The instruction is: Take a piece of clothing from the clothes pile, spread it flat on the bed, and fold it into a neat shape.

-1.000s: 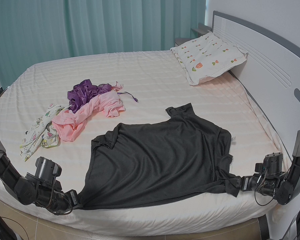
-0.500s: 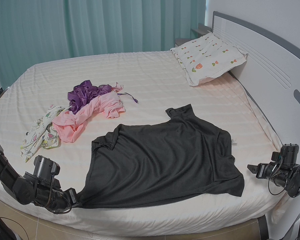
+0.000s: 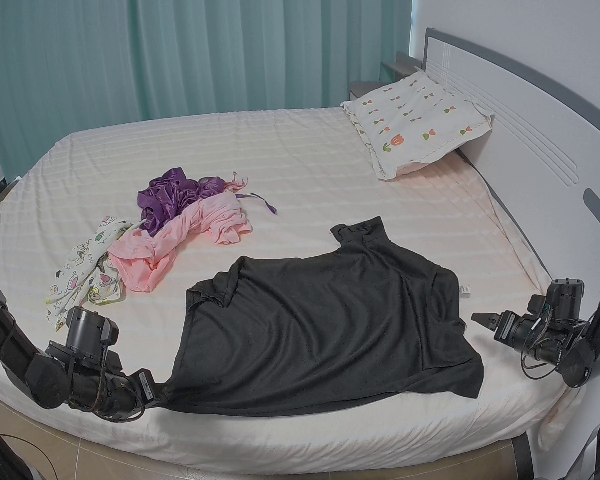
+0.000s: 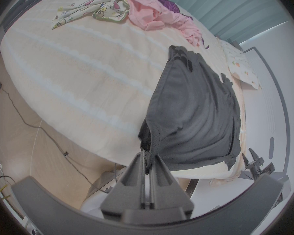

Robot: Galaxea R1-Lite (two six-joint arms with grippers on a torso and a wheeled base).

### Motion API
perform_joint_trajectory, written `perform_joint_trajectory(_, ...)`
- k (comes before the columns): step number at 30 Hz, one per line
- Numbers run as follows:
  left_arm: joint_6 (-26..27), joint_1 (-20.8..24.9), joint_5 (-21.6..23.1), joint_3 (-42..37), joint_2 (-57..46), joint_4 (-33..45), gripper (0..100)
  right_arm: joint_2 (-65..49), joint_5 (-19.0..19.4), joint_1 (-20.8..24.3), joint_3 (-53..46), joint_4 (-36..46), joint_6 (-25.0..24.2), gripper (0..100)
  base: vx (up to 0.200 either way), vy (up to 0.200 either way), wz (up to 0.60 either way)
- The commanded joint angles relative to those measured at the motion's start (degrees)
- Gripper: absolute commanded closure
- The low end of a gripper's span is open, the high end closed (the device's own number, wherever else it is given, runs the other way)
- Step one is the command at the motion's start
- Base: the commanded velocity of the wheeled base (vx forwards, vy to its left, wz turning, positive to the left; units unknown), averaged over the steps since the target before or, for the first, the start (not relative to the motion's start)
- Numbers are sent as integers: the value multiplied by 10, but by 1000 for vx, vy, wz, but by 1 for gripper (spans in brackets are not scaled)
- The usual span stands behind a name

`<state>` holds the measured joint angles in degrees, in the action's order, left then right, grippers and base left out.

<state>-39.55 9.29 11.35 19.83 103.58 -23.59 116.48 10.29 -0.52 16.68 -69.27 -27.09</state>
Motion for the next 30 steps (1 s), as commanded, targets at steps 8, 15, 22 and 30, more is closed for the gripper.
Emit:
perform_joint_trajectory(8,-3,-1,0,-1,4,-20,100,62,18,24,22,-5,-29,0,0,0,0)
perform_joint_trajectory(15,-11,-1,0,-1,3,-16,100,75,31,32,40,2,-59,0,0,0,0)
perform_joint_trajectory(22,-12,-1,0,-1,5,-18,100,71,35,25,-2,3,-19,0,0,0,0)
perform_joint_trajectory(30,-13,-1,0,-1,5,-17,100,58,93,25,-68,-5,47,0,0,0,0)
